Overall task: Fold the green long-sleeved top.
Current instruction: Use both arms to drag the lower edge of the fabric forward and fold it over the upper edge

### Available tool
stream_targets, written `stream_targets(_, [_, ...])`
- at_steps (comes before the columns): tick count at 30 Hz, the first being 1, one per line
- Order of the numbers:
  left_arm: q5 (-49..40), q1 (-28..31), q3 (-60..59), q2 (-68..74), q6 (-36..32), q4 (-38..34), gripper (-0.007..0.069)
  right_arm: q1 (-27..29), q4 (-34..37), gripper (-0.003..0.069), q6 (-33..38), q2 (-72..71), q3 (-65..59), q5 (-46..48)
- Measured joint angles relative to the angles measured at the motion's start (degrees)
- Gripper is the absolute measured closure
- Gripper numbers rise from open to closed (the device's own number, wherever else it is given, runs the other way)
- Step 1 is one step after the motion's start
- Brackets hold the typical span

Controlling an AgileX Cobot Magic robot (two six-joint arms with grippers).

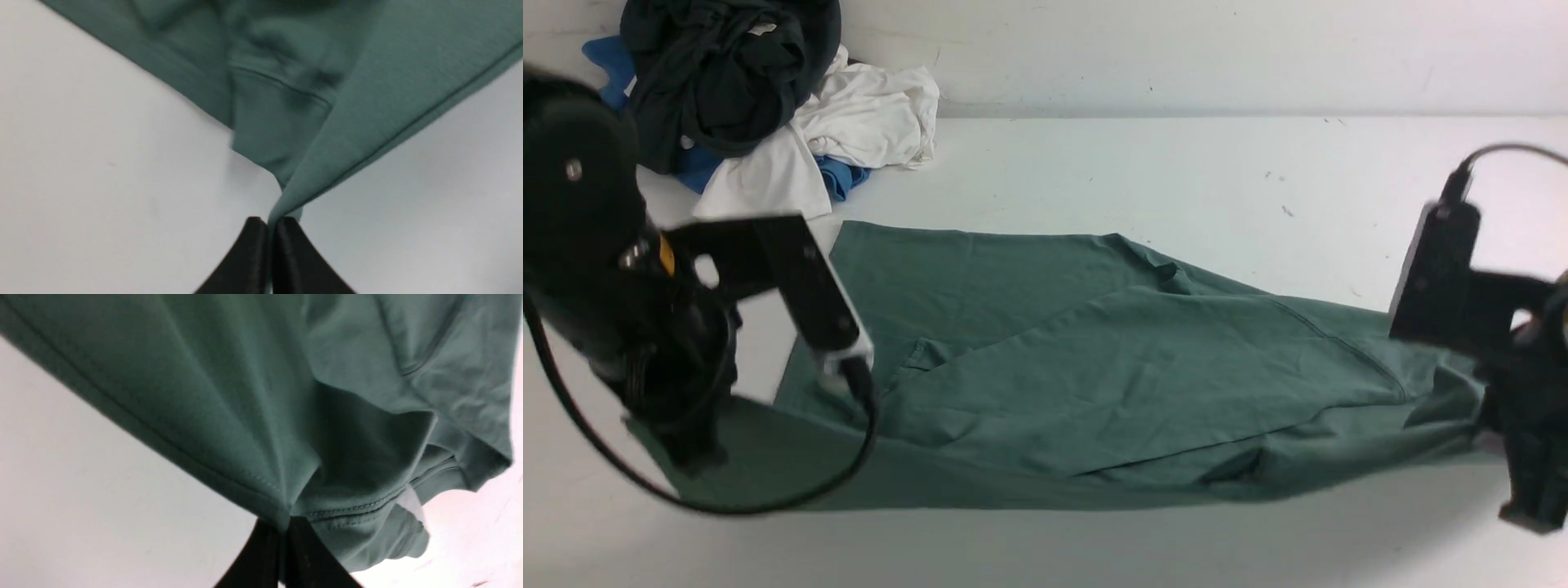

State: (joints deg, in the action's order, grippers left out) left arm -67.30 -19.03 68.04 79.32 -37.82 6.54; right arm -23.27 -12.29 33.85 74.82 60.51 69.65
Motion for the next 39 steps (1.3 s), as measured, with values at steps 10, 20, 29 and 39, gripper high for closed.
stream_targets(10, [-0.06, 5.97, 28.16, 18.55, -4.62, 0.30, 0.0611, 11.86, 10.15, 0.0657, 4.18, 16.08, 19.38, 1.34])
stream_targets(20, [-3.00, 7.11, 31.58, 28.27, -2.83, -9.24, 0.0611, 14.83, 17.49, 0.0657, 4.67, 27.48, 28.87, 1.35])
stream_targets(29, [-2.93, 7.05, 13.29, 27.92, -2.46, -11.51, 0.0611, 14.95, 20.14, 0.0657, 4.95, 27.17, 29.00, 1.39])
stream_targets(39, [-1.25, 7.05, 8.19, 27.14, -5.80, -16.49, 0.0456, 14.95, 22.28, 0.0657, 5.71, 26.22, 29.07, 1.51])
